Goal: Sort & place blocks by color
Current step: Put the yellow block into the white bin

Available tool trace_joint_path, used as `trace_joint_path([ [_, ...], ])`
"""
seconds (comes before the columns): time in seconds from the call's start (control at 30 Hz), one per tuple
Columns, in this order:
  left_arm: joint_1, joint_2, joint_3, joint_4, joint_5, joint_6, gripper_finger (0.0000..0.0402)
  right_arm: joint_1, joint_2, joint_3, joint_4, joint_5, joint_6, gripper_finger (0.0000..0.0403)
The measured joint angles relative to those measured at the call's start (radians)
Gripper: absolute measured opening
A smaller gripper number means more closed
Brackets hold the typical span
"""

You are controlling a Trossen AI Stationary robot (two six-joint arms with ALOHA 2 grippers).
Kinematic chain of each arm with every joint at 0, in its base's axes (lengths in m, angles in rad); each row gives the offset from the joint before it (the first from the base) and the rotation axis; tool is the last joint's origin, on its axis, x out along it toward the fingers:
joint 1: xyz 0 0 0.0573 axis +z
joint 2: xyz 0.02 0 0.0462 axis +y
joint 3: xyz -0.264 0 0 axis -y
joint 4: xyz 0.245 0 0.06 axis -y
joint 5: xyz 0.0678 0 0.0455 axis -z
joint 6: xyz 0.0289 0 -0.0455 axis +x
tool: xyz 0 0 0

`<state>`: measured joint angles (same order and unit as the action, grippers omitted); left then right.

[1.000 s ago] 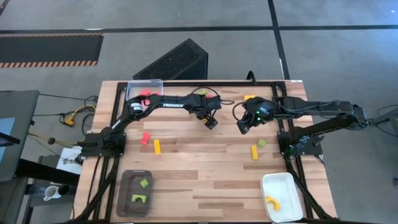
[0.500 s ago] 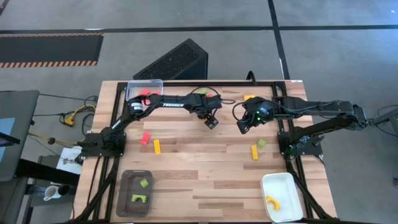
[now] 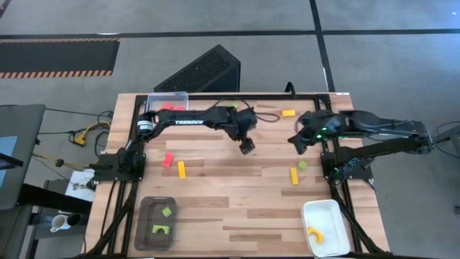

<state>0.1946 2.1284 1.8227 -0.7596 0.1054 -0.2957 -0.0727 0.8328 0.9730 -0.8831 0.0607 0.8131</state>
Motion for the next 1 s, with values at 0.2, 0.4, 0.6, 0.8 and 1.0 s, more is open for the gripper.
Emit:
trace_joint_path([
  [0.2, -0.097, -0.054, 0.003, 0.236, 0.224, 0.036, 0.0248, 0.061, -0.113, 0.0, 0.002, 0.02, -0.017, 0.002],
  [0.4, -0.208, -0.032, 0.002, 0.509, 0.31, 0.067, 0.025, 0.115, -0.173, 0.0, 0.005, 0.061, -0.043, 0.0019],
  [0.6, -0.308, 0.005, -0.03, 0.681, 0.275, 0.092, 0.0252, 0.142, -0.18, 0.0, 0.01, 0.1, 0.019, 0.0014],
  [0.8, -0.413, 0.068, -0.028, 0.828, 0.235, 0.105, 0.0253, 0.161, -0.178, 0.0, 0.009, 0.132, 0.052, 0.0019],
  [1.0, -0.508, 0.17, -0.027, 1.005, 0.038, 0.055, 0.0253, 0.149, -0.179, 0.0, 0.026, 0.14, 0.089, 0.0021],
])
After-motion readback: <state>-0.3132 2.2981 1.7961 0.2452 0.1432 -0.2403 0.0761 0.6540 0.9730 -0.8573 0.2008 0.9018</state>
